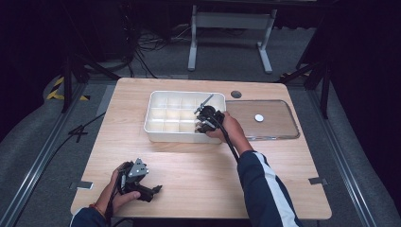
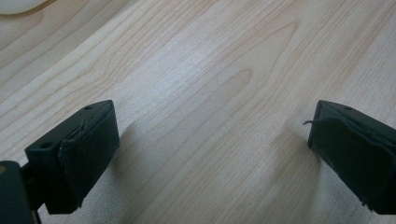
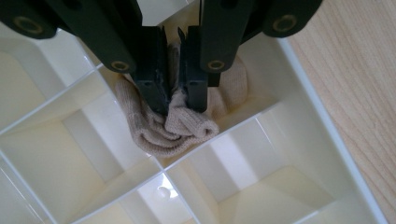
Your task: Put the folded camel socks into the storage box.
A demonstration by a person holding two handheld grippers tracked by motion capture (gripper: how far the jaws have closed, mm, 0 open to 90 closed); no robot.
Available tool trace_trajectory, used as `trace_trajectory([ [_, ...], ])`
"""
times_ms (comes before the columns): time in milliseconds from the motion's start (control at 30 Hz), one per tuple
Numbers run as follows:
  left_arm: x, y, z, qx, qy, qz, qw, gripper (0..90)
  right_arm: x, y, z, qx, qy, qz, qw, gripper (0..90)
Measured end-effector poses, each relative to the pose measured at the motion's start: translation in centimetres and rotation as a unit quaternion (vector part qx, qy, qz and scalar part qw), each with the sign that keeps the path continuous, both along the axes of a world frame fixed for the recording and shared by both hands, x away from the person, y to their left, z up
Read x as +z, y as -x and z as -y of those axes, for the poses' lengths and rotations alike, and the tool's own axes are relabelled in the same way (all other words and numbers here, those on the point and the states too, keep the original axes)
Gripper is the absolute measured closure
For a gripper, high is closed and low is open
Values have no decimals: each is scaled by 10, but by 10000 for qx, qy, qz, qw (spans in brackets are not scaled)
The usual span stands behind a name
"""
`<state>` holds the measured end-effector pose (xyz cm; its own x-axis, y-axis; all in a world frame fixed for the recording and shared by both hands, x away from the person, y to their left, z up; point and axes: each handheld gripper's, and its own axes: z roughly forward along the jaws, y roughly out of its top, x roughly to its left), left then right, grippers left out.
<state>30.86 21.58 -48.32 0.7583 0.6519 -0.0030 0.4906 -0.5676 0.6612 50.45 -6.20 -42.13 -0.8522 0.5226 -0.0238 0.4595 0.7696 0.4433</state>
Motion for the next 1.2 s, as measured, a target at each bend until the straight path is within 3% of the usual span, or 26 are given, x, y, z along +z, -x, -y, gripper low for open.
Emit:
trace_trajectory([
  [200,-1,0,1,19,44,-29,10000,17,1,2,-4,-17,161,42,9999,820],
  [733,-1,0,1,19,46,-31,10000,17,4,9,10,-217,-413,102,9989,793],
  [1100,-1,0,1,20,46,-32,10000,17,22,23,26,-325,-873,491,9944,745],
  [1200,0,0,1,19,46,-36,10000,17,27,27,29,-305,-845,638,9939,755],
])
